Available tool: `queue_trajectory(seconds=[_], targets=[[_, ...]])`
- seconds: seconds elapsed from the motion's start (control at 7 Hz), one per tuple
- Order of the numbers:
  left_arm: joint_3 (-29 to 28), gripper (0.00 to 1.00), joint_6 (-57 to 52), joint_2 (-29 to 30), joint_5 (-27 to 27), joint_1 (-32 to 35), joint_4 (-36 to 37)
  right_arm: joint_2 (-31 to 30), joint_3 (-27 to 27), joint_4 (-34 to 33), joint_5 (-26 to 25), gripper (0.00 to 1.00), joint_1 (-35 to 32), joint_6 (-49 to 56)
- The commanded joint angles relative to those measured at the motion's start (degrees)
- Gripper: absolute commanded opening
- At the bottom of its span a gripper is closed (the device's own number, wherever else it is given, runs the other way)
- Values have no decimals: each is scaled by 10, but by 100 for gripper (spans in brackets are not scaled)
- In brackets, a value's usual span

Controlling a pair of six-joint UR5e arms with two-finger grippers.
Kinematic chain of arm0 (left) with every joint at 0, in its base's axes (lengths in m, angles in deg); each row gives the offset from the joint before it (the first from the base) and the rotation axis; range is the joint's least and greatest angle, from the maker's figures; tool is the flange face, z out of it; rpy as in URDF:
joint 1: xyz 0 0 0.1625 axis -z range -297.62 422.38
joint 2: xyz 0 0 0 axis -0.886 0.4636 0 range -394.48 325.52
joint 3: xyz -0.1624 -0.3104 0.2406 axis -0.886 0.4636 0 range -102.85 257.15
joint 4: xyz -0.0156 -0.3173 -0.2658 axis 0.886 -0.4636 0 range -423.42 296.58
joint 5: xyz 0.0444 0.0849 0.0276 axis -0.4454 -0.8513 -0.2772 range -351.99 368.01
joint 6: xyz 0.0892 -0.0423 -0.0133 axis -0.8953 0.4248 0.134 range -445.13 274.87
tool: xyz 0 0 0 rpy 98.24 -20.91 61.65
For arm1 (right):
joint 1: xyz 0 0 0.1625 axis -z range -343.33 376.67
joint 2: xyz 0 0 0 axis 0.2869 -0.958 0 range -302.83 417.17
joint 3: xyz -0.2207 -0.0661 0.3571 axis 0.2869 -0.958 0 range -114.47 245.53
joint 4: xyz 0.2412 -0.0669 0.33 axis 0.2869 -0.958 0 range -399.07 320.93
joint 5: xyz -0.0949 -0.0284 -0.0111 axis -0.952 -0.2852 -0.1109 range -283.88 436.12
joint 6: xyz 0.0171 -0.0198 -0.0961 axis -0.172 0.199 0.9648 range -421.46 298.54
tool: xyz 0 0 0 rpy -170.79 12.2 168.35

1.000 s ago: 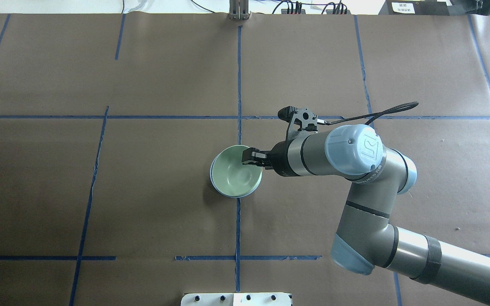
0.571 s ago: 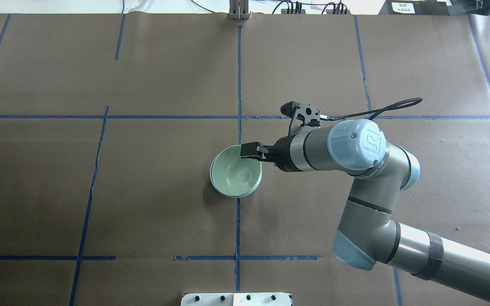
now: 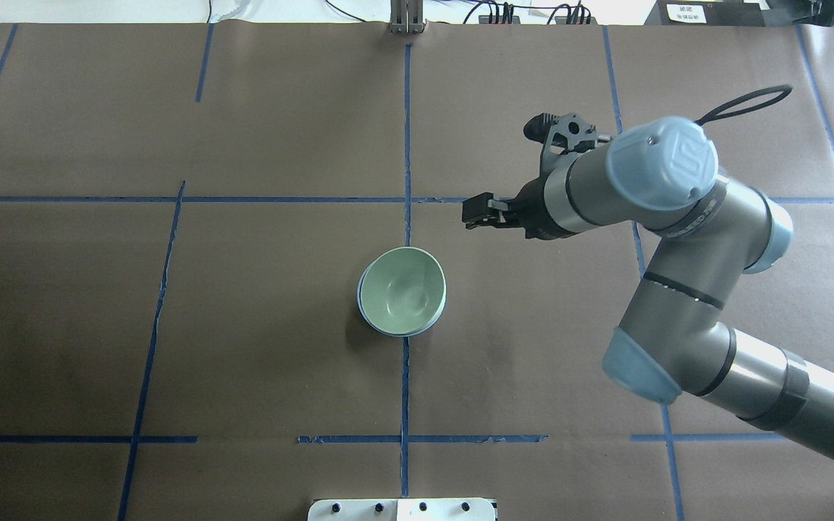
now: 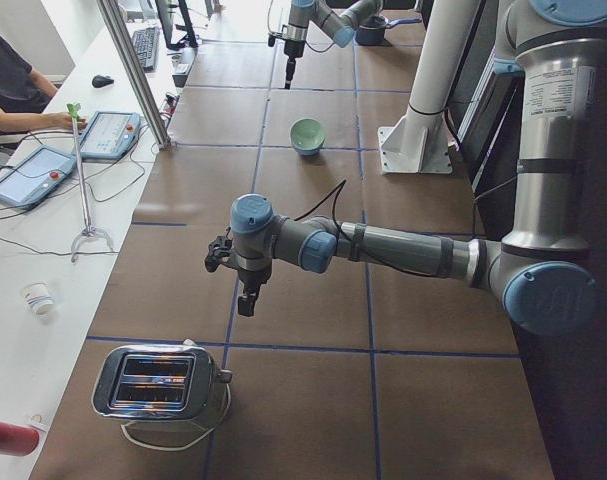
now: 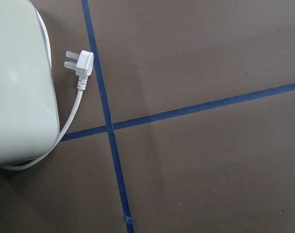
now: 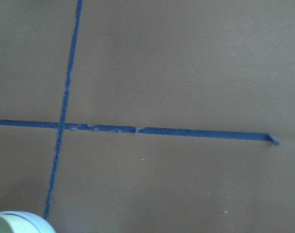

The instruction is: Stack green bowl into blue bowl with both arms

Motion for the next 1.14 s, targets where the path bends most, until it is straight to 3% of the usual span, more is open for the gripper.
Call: queue_trajectory(seconds=[0.0, 0.14, 0.43, 0.71, 1.0], targets=[[-10, 100, -103, 2, 14, 69, 96, -63, -2, -66, 102, 100, -140, 228], [-15, 100, -138, 6, 14, 87, 139, -102, -6, -96, 130, 100, -202, 351], [-42, 100, -140, 2, 23, 89, 147, -154, -7, -153, 167, 100, -277, 493], [-46, 100, -139, 0, 24, 89, 146, -245, -14, -148, 217, 100, -348, 563], [-51, 100, -138, -1, 24, 88, 142, -258, -19, -146, 226, 100, -385, 569]])
